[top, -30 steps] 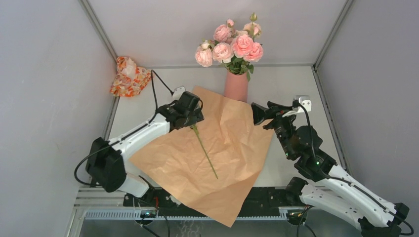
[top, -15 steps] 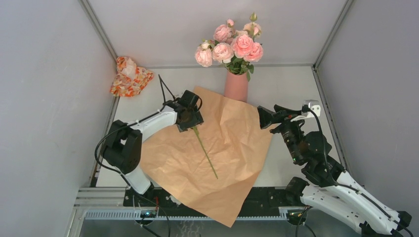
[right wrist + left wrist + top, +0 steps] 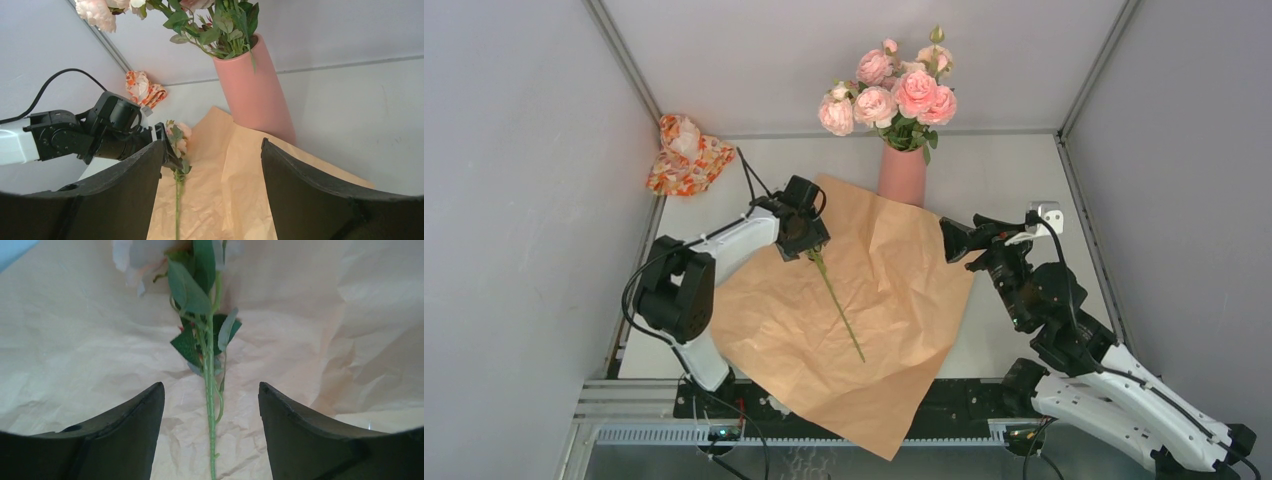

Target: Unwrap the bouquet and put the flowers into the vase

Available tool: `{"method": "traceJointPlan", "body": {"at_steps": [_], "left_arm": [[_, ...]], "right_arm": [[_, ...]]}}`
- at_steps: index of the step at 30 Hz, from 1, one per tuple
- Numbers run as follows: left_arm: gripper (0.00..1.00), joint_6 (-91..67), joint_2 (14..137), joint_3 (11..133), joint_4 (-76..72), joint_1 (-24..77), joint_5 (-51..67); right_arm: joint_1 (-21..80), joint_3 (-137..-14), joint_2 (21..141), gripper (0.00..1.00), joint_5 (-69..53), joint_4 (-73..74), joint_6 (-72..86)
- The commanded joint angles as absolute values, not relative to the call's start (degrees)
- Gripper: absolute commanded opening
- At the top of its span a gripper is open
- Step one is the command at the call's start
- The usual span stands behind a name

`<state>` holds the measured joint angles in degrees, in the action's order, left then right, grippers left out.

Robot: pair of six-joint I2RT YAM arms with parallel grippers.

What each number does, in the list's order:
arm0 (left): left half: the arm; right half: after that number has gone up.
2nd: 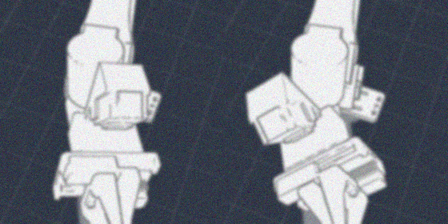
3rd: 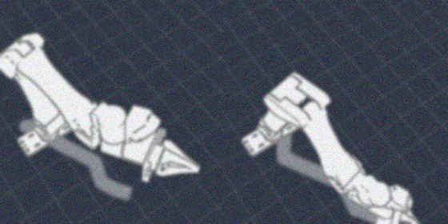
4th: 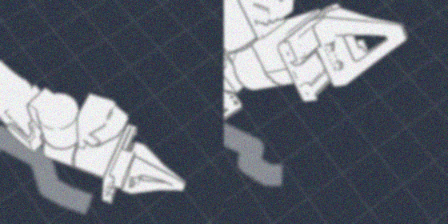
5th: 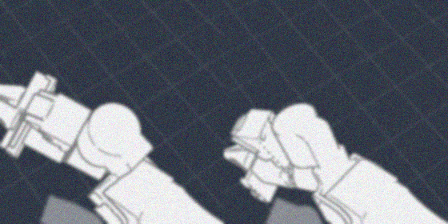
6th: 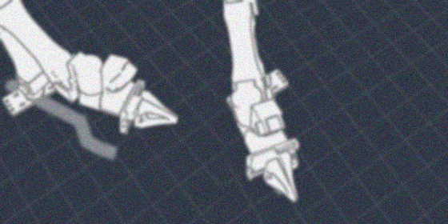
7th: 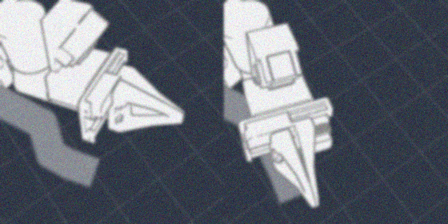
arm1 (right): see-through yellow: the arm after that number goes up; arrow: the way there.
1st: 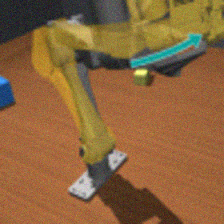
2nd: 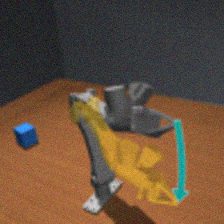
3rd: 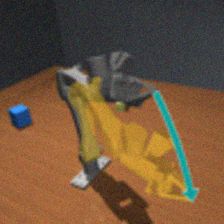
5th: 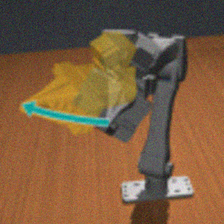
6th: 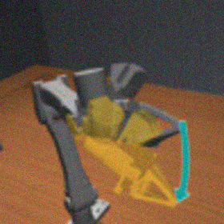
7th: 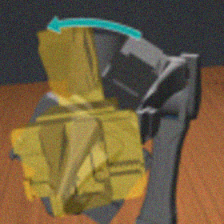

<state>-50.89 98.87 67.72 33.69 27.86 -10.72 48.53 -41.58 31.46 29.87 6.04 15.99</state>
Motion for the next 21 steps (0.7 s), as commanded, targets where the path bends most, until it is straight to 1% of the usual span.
{"method": "traceJointPlan", "body": {"at_steps": [1,14,21], "left_arm": [[0.73,-49.9,100.7,72.0,33.4,25.9,-10.2],[0.71,-48.7,106.4,76.1,34.7,24.3,-9.9],[0.56,-48.0,108.8,77.8,34.5,24.3,-9.9]], "right_arm": [[48.8,-41.9,31.6,0.8,29.4,5.2,17.0],[48.4,-41.9,31.5,0.8,30.0,5.5,17.1],[48.0,-41.8,31.3,0.8,30.0,5.9,17.1]]}}
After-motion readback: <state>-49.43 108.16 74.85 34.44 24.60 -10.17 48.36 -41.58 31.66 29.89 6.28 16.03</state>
